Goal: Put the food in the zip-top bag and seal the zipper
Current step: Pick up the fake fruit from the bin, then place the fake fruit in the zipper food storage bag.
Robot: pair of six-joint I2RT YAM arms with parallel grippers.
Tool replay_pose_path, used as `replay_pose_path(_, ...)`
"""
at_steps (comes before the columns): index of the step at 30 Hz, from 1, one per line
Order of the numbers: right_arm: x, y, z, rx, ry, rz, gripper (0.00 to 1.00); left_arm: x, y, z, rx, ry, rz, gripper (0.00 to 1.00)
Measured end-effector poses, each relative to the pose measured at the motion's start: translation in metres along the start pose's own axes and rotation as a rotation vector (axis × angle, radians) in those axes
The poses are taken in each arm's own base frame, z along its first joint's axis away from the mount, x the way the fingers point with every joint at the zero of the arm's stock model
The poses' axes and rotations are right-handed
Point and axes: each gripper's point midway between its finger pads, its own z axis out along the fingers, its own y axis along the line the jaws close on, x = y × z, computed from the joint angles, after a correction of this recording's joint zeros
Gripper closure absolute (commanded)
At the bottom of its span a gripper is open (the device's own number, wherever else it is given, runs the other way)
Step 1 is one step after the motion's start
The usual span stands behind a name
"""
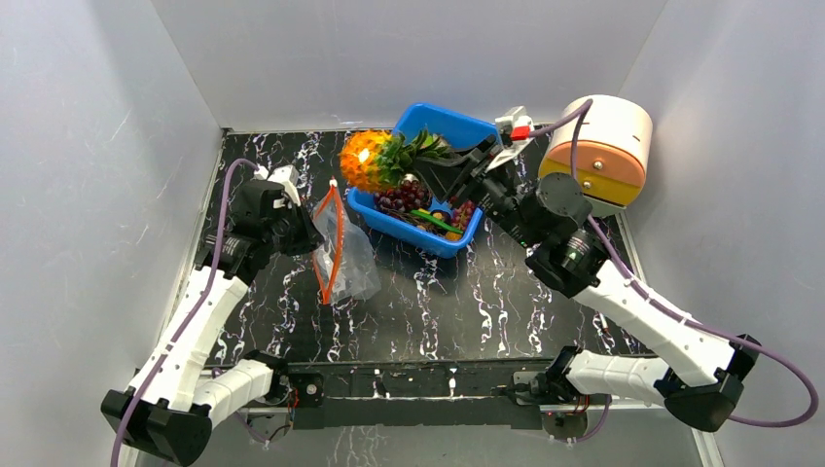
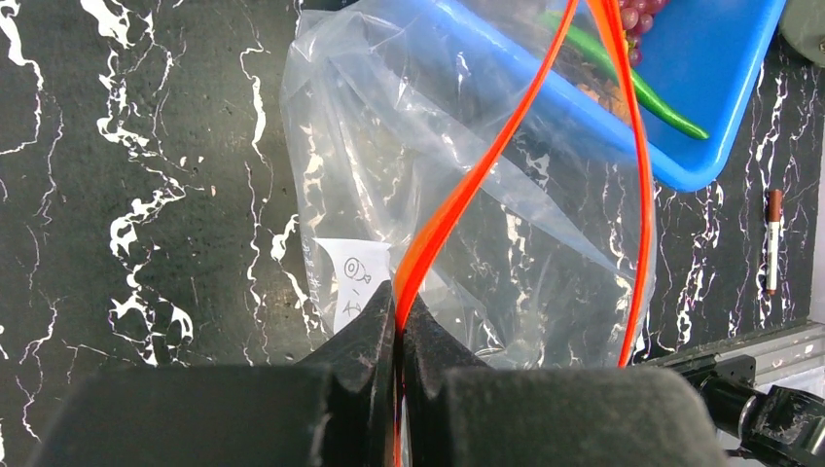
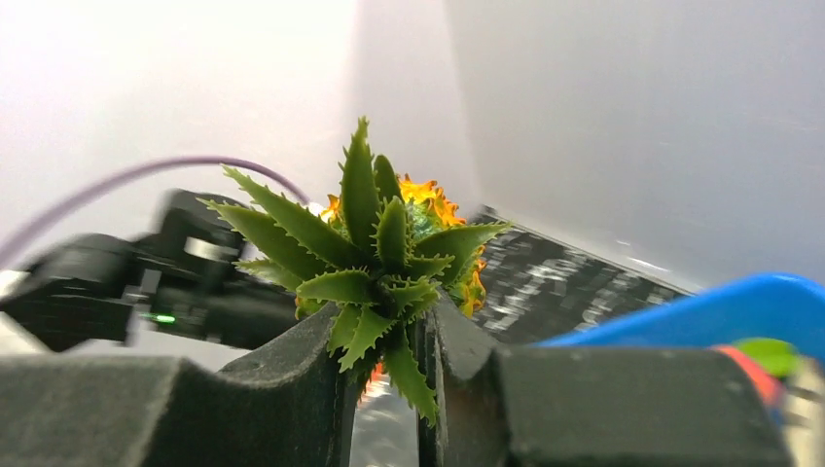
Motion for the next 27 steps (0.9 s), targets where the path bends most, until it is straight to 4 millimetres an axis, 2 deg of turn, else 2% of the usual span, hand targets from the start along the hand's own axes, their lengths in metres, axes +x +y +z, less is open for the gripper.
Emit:
replay_pose_path(2,-0.013,0.015,-0.003,-0.066,-0.049,0.090,0.81,0.003,0.000,0.003,0.001,0.013,-0.007,1.00)
replay_pose_path(4,-0.014,0.026,-0.003,-0.116,-0.068,0.167,0.81,0.002,-0.002,0.004,0.008,0.014,-0.010,1.00)
replay_pose_path(8,0.008,0.037,0.002,-0.166,-0.024,0.306,0.80,0.001,-0.005,0.004,0.027,0.011,-0.018,1.00)
replay_pose_path(14,0.042,0.042,0.008,-0.178,0.059,0.435,0.81,0.005,-0.009,0.002,0.050,0.016,-0.035,1.00)
replay_pose_path(21,0.053,0.047,0.012,-0.187,0.086,0.519,0.81,0.005,-0.014,-0.003,0.087,-0.003,-0.046,1.00)
replay_pose_path(27,0.084,0.035,0.009,-0.118,0.138,0.531,0.81,0.004,-0.020,-0.007,0.115,-0.013,-0.051,1.00)
